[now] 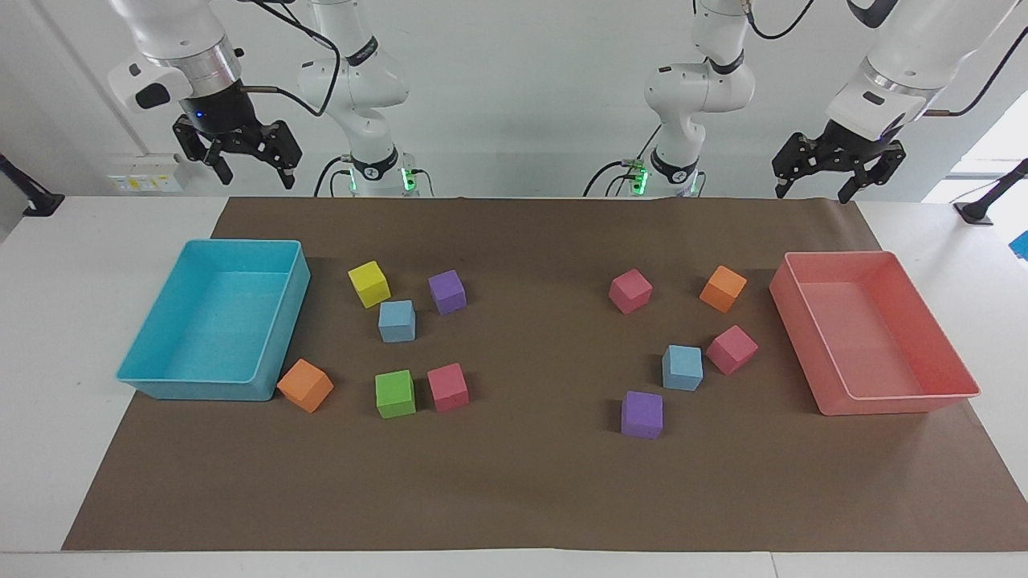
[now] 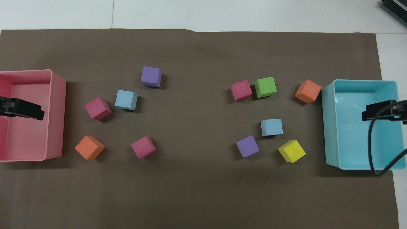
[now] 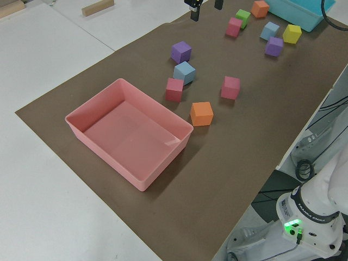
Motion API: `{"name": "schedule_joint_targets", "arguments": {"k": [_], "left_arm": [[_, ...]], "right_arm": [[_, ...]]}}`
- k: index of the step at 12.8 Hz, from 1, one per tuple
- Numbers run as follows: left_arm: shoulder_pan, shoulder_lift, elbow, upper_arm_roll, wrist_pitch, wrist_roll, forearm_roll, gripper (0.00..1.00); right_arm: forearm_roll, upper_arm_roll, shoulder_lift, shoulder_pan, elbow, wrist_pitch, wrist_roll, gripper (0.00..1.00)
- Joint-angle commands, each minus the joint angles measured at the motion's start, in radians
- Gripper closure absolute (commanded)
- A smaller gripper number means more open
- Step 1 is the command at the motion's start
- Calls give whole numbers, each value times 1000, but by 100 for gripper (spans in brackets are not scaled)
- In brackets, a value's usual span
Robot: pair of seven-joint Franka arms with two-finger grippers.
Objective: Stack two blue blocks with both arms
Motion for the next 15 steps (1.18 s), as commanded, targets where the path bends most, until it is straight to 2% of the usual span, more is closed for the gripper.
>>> {"name": "schedule_joint_targets", "arguments": {"k": [1,12,15], "left_arm": [[17,-3,14,-11,-6,6,10,0],[17,-3,14,-11,4,6,5,0],[17,-3,14,-12,12,9,5,0]], "right_arm": [[12,3,-22,-20,-22,8,-26,0],[16,5,-25,-14,-77,49,-26,0],[21,11,-25,-3,-155,121,-20,0]]}}
